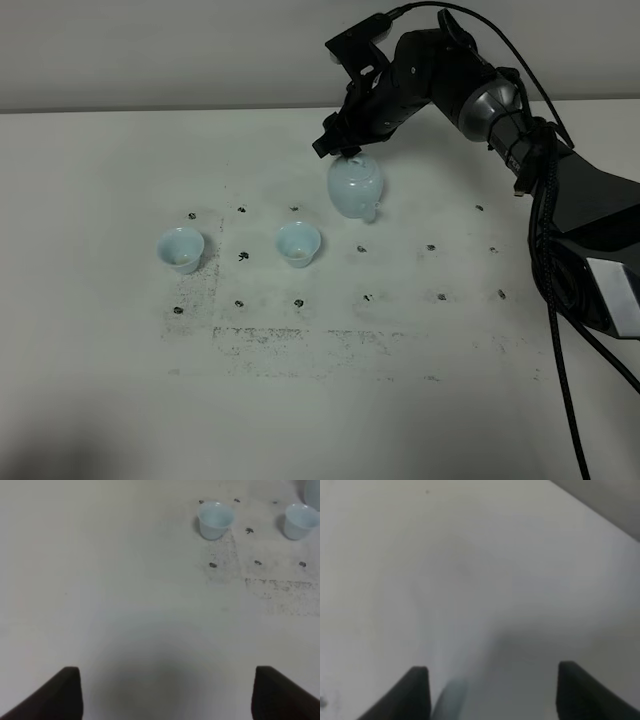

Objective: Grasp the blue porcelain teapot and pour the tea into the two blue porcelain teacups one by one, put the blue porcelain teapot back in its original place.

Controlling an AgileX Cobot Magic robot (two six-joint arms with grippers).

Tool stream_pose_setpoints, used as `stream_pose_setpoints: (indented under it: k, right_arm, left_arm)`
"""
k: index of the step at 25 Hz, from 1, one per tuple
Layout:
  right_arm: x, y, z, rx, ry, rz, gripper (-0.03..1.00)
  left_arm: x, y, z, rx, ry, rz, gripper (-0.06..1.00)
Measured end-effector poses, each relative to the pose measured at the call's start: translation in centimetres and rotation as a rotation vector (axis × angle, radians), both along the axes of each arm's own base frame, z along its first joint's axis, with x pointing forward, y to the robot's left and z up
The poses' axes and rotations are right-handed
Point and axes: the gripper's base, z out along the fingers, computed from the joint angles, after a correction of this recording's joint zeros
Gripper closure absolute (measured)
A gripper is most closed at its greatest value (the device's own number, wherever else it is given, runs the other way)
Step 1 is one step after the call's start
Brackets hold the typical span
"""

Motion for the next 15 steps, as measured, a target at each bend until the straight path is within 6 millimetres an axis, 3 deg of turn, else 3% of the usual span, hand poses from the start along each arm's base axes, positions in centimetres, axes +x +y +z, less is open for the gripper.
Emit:
stream_pose_setpoints:
  k: [15]
  right_arm:
    - [0.31,-0.62,-0.03,-0.054,-0.024,-0.049,0.45]
  left_arm:
    - [0.00,0.00,0.00,-0.001,0.000,0.001,0.28]
